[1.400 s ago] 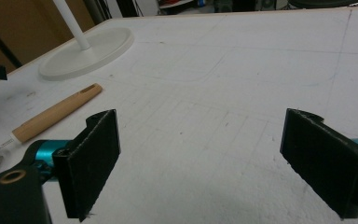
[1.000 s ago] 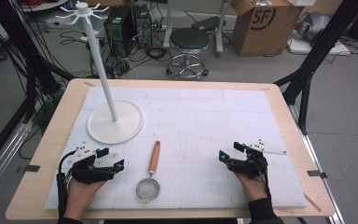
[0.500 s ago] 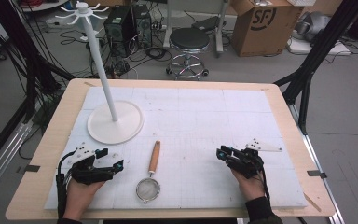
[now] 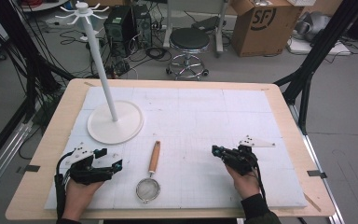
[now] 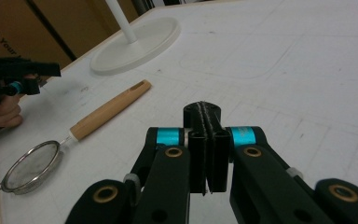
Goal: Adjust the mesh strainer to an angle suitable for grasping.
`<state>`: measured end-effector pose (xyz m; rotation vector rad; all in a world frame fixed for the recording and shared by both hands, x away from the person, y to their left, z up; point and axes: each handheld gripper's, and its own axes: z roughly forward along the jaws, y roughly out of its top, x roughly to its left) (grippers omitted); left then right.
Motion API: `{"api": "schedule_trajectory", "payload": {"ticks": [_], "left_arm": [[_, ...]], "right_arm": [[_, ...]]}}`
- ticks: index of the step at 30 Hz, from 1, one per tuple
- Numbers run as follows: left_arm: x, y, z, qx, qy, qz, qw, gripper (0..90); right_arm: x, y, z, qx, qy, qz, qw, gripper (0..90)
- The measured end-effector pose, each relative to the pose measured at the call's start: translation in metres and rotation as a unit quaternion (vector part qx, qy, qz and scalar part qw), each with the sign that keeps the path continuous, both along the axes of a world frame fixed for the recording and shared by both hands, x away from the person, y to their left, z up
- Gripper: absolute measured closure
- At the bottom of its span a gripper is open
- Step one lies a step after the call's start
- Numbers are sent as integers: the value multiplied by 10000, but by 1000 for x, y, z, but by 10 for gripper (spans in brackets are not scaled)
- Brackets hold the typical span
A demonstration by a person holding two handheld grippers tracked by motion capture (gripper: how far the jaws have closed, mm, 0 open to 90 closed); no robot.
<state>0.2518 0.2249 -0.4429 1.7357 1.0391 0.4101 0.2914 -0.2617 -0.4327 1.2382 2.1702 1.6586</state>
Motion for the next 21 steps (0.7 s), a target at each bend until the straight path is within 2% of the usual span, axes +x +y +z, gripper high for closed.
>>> {"api": "schedule_trajectory", "payload": {"ticks": [1,5,10,15,17,21], "left_arm": [[0,0,0,-5,-6,14,10000,183],[0,1,0,-31,-6,37,10000,183],[-1,1,1,-35,-15,35,10000,183],[-1,2,1,-50,-13,51,10000,183],[-1,2,1,-49,-14,57,10000,183],[-1,2,1,-36,-23,52,10000,183]], "right_arm": [[0,2,0,20,67,20,10000,897],[2,9,0,-1,85,106,9999,897],[9,29,-1,-12,229,283,9993,897],[17,55,-6,-25,442,494,9978,897],[20,63,-8,50,583,564,9967,897],[27,90,-7,58,772,650,9949,897]]}}
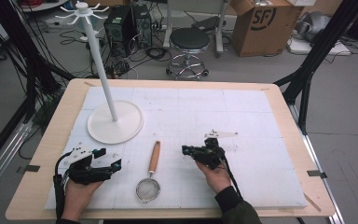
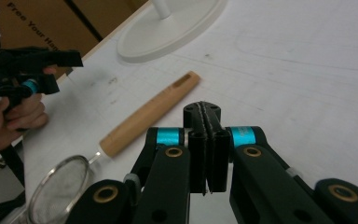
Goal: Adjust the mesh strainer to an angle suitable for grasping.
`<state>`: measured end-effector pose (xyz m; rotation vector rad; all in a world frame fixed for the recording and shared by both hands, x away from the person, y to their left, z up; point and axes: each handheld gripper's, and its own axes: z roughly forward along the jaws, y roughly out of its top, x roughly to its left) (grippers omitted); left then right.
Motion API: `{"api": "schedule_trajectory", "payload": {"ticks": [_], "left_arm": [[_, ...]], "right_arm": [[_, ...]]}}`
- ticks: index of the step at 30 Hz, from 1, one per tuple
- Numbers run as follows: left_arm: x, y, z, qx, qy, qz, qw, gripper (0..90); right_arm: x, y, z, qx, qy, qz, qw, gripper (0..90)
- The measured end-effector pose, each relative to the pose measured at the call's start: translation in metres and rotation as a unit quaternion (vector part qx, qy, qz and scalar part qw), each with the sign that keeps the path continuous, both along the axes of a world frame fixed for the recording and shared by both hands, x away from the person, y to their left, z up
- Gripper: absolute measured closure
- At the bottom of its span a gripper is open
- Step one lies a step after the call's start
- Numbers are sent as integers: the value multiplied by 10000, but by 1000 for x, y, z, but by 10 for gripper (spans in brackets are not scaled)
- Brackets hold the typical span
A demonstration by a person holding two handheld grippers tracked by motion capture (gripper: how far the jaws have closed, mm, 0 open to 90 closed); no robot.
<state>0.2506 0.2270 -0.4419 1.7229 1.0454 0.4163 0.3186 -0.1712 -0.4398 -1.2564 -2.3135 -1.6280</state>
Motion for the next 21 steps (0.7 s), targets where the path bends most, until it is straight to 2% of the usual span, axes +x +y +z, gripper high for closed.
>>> {"api": "schedule_trajectory", "payload": {"ticks": [2,3,5,10,11,19,21], "left_arm": [[-1,0,0,-23,-10,-5,10000,183],[-1,0,0,-14,-16,-5,10000,183],[-1,1,0,-25,-13,-8,10000,183],[-1,1,0,-7,-13,-3,10000,183],[-2,2,0,11,-18,2,10000,183],[-3,3,1,-36,-42,30,10000,183],[-3,3,1,-28,-39,21,10000,183]], "right_arm": [[4,13,0,-54,33,53,10000,897],[4,13,0,-54,33,53,10000,897],[8,28,1,-71,94,140,9998,897],[13,43,-2,-146,224,174,9995,897],[15,50,-6,-195,374,149,9990,897],[24,73,-18,-621,734,188,9952,897],[25,77,-18,-631,756,226,9949,897]]}}
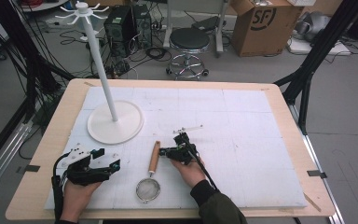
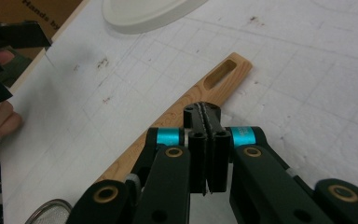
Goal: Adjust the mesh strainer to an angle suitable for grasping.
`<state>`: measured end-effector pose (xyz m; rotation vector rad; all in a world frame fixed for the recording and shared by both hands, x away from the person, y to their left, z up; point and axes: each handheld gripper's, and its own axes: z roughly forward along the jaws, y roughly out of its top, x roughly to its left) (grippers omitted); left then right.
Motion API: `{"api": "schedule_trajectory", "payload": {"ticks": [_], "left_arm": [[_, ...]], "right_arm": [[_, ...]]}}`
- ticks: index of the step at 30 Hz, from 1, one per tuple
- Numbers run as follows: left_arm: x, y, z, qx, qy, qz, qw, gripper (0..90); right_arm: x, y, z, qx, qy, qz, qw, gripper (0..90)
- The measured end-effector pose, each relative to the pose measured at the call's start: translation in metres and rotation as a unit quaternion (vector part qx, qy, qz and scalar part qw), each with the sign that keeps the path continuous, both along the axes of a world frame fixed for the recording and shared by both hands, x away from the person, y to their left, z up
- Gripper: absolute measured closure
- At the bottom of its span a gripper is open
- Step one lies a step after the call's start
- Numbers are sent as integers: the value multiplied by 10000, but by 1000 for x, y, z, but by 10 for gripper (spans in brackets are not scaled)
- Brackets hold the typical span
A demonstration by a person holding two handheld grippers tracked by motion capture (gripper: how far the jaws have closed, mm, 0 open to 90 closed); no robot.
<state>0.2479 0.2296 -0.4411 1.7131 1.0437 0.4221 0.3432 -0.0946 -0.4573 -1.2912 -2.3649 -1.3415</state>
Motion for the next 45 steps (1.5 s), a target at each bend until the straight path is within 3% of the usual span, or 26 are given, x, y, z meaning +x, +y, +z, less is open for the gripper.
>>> {"api": "schedule_trajectory", "payload": {"ticks": [11,13,20,29,45], "left_arm": [[0,0,0,9,-3,-1,10000,183],[-1,1,0,7,-6,-4,10000,183],[-1,0,0,13,-10,7,10000,183],[-1,0,0,37,1,25,10000,184],[-1,0,-1,63,12,15,10000,183]], "right_arm": [[-2,6,0,-147,0,70,9999,898],[-7,7,1,-264,-81,144,9995,898],[-25,8,0,-365,-8,326,9988,899],[-55,4,-1,-281,171,727,9968,899],[-65,25,-2,-176,348,1143,9927,899]]}}
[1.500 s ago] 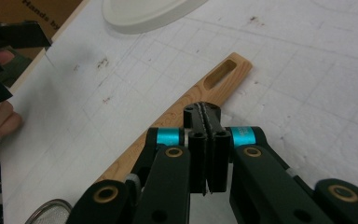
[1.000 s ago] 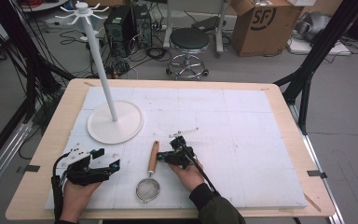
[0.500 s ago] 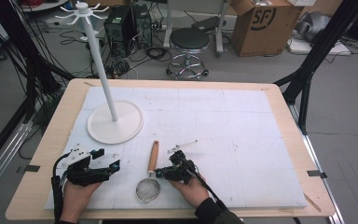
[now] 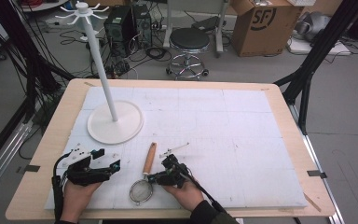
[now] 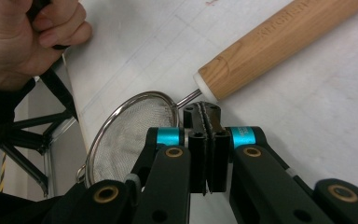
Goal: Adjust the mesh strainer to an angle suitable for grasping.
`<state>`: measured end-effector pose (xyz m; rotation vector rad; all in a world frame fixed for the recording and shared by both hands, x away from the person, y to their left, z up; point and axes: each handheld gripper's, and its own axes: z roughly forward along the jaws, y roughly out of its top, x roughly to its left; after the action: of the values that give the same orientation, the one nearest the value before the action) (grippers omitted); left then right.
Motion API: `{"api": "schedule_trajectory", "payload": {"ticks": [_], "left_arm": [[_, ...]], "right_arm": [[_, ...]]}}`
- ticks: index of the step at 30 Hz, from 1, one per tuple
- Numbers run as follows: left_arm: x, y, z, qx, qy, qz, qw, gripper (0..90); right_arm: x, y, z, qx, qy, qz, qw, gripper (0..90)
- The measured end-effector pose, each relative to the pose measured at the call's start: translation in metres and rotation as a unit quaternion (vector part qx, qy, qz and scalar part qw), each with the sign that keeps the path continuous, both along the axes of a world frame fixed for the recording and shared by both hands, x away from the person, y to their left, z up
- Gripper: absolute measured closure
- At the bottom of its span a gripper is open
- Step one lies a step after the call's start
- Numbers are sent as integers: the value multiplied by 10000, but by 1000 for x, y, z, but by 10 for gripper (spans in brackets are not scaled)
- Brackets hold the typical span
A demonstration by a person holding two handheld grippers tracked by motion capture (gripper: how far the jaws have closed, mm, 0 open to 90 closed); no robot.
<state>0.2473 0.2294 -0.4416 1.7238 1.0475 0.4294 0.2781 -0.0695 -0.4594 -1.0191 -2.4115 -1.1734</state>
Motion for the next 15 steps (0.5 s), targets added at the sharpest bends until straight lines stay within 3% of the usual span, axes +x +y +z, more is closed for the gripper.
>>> {"api": "schedule_trajectory", "payload": {"ticks": [15], "left_arm": [[-1,4,1,-49,-21,89,9999,184]], "right_arm": [[11,37,0,-8,-34,109,9999,899]]}}
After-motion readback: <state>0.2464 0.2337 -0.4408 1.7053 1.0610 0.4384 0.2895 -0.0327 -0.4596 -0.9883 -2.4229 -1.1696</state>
